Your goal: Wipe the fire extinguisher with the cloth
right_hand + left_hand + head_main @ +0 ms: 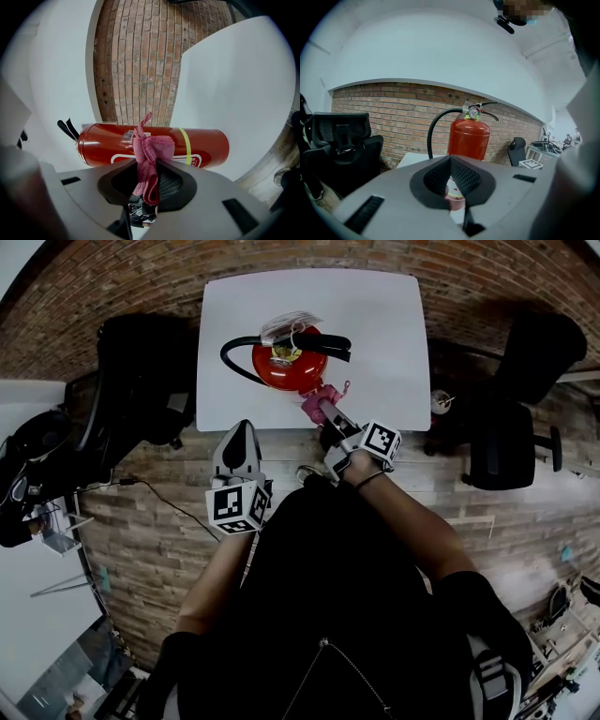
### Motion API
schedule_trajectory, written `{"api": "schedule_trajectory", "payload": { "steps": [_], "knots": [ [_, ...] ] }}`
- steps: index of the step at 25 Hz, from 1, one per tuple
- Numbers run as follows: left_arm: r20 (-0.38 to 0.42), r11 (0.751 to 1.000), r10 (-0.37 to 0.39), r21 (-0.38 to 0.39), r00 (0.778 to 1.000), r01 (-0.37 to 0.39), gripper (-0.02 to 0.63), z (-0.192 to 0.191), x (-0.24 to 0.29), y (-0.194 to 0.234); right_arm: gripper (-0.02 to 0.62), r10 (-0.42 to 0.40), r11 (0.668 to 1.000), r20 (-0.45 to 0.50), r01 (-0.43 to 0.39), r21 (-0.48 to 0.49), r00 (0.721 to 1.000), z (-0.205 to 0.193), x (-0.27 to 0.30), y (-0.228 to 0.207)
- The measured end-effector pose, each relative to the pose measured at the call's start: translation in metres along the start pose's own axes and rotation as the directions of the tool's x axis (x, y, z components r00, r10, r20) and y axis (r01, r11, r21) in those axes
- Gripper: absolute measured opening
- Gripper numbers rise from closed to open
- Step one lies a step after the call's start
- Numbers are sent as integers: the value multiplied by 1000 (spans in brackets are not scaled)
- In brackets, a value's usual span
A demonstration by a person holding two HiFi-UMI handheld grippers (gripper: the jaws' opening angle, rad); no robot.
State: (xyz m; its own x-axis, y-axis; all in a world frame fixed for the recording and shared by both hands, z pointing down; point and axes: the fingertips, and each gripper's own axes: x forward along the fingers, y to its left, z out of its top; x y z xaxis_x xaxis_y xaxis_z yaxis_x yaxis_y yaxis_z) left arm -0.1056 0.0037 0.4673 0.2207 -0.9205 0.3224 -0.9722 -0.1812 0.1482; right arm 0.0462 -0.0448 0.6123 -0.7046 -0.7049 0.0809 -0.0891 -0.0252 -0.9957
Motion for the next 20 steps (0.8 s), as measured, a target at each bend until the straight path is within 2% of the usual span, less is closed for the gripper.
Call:
{"api": "schedule_trajectory", "payload": {
  "steps": [12,20],
  "knots": [
    [21,1000,-3,-10,1000,3,31,5,1,-6,107,58,997,-42,-59,-41,997,0,-4,42],
    [26,1000,-10,-15,1000,10,31,5,-2,-9,106,106,993,-29,-107,-47,994,3,-7,74]
  ]
}}
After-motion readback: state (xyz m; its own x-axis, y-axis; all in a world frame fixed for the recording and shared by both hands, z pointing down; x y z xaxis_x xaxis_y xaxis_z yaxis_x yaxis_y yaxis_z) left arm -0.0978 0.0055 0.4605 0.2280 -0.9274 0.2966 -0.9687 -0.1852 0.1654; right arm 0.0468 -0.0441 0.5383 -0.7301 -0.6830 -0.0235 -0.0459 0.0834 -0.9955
